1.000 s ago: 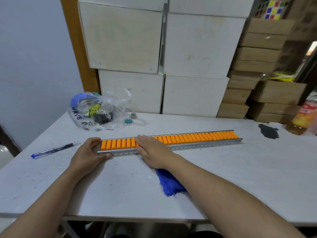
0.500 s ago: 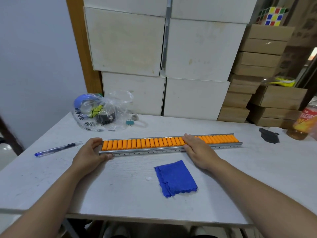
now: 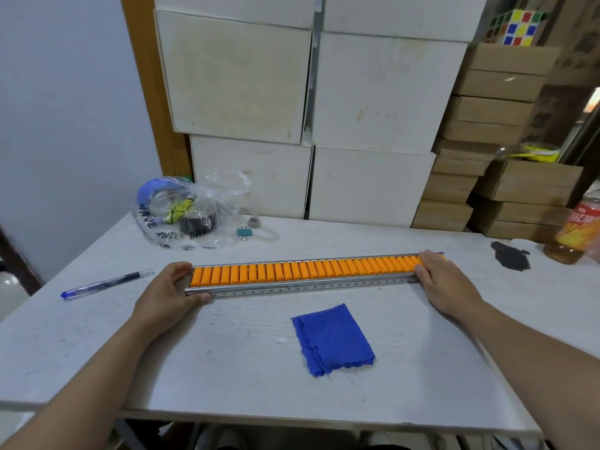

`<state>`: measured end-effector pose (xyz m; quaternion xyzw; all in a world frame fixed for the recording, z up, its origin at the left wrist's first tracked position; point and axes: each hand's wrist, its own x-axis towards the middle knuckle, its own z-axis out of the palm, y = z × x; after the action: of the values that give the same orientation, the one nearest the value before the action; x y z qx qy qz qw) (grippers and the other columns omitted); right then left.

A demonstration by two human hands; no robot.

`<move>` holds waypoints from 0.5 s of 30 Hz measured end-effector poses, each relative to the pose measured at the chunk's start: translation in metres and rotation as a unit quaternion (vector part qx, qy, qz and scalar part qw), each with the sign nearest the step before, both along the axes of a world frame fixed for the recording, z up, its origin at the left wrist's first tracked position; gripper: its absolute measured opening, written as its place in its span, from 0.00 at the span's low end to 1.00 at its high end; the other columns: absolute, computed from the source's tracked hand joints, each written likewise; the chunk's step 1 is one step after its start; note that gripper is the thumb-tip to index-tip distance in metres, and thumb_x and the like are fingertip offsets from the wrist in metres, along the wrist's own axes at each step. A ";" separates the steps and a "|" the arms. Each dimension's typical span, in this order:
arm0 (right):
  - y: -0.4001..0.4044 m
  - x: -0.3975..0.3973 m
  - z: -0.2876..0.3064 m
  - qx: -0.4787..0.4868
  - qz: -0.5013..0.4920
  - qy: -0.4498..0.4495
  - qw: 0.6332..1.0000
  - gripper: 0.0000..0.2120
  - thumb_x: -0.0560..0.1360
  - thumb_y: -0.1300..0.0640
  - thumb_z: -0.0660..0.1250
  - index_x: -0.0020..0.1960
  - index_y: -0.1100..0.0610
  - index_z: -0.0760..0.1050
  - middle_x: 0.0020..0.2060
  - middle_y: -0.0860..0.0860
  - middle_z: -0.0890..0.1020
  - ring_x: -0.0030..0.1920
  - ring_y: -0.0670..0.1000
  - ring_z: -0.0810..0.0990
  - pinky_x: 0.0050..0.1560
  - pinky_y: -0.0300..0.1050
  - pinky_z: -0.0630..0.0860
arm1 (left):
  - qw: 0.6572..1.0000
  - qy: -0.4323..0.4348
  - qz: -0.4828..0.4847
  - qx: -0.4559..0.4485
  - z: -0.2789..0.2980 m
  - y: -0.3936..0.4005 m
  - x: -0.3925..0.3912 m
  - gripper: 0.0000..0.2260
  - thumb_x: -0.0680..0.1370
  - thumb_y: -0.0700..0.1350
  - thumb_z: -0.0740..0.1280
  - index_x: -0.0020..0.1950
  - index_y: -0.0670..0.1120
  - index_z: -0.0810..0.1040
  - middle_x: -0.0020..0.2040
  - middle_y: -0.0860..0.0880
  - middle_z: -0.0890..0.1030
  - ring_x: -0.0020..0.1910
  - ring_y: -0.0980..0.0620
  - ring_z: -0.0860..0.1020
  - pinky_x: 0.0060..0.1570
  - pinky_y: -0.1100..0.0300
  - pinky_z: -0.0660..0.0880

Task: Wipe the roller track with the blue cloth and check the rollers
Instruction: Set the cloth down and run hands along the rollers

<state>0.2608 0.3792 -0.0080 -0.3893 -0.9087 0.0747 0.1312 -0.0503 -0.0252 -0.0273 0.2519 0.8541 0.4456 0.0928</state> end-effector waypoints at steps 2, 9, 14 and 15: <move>0.006 0.006 -0.001 0.025 -0.021 0.017 0.999 0.16 0.78 0.42 0.47 0.49 0.52 0.65 0.46 0.53 0.75 0.46 0.56 0.73 0.49 0.53 0.70 | 1.000 0.003 0.001 -0.001 0.000 0.000 0.000 0.40 0.56 0.59 0.76 0.66 0.52 0.70 0.65 0.51 0.77 0.63 0.51 0.75 0.63 0.47 0.71; 0.000 -0.007 0.003 0.005 -0.110 0.075 0.991 0.27 0.80 0.44 0.47 0.66 0.64 0.67 0.66 0.62 0.71 0.67 0.59 0.67 0.73 0.58 0.55 | 1.000 0.006 0.008 -0.004 0.000 0.003 0.000 0.40 0.55 0.59 0.77 0.65 0.52 0.71 0.64 0.51 0.78 0.62 0.51 0.75 0.62 0.48 0.71; -0.098 -0.088 0.019 -0.065 0.074 0.117 0.988 0.26 0.82 0.46 0.50 0.76 0.57 0.58 0.77 0.53 0.57 0.77 0.52 0.51 0.75 0.47 0.44 | 1.000 -0.004 0.001 -0.011 0.005 0.003 0.003 0.39 0.58 0.57 0.79 0.66 0.52 0.70 0.65 0.51 0.77 0.63 0.52 0.74 0.62 0.49 0.70; -0.123 -0.108 0.021 -0.071 0.124 0.101 0.985 0.25 0.82 0.46 0.50 0.76 0.55 0.57 0.77 0.52 0.56 0.77 0.50 0.50 0.74 0.45 0.42 | 1.000 -0.006 0.000 -0.012 0.005 0.003 0.003 0.37 0.61 0.55 0.80 0.66 0.52 0.69 0.66 0.52 0.76 0.64 0.52 0.74 0.62 0.51 0.69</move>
<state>0.1527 0.2558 0.0131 -0.2727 -0.9243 0.1933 0.1842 -0.0477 -0.0225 -0.0227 0.2482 0.8586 0.4371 0.1013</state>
